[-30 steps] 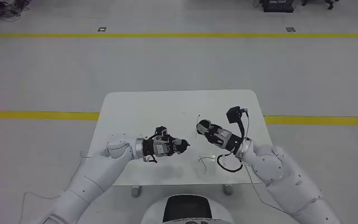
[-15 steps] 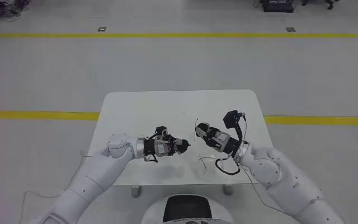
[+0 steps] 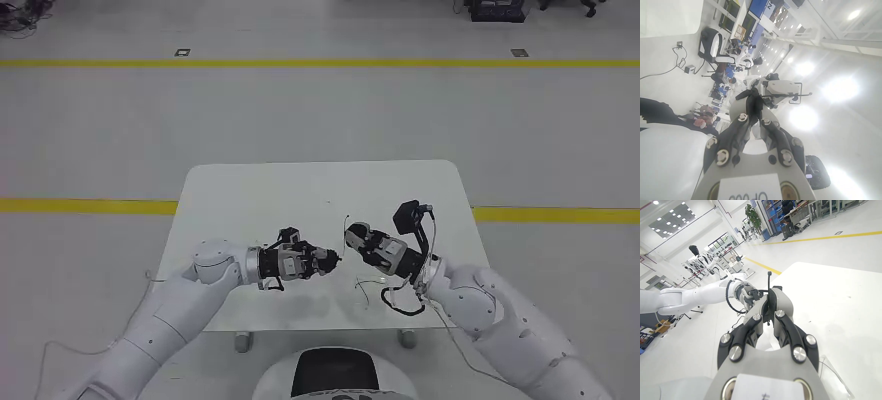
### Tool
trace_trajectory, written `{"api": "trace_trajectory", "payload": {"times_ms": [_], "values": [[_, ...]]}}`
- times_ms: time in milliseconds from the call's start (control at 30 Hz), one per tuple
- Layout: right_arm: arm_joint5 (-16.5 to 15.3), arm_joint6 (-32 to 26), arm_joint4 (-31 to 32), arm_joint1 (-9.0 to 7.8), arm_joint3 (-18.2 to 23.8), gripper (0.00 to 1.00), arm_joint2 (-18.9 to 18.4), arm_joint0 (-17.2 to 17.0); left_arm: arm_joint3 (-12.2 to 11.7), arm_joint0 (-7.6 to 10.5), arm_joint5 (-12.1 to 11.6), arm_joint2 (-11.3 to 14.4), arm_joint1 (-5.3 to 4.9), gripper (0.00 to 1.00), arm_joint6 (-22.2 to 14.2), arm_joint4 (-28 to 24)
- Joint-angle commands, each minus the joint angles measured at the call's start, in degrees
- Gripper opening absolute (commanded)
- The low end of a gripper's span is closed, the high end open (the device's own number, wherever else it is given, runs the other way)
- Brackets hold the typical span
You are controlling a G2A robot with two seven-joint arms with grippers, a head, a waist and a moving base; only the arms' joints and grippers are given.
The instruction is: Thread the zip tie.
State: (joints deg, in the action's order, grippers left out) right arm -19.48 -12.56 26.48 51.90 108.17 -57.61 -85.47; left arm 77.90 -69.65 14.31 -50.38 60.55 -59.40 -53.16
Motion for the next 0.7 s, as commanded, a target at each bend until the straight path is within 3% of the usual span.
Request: {"api": "trace_trajectory", "payload": {"times_ms": [0, 667], "values": [[0.0, 0.1, 0.0, -0.10, 0.0, 0.00, 0.0, 0.0, 0.0, 0.00, 0.0, 0.0, -0.02, 0.00, -0.1, -0.2], [0.0, 0.6, 0.0, -0.98, 0.2, 0.00, 1.6, 0.6, -0.1, 0.04, 0.0, 0.0, -0.05, 0.00, -0.3, -0.3]]}}
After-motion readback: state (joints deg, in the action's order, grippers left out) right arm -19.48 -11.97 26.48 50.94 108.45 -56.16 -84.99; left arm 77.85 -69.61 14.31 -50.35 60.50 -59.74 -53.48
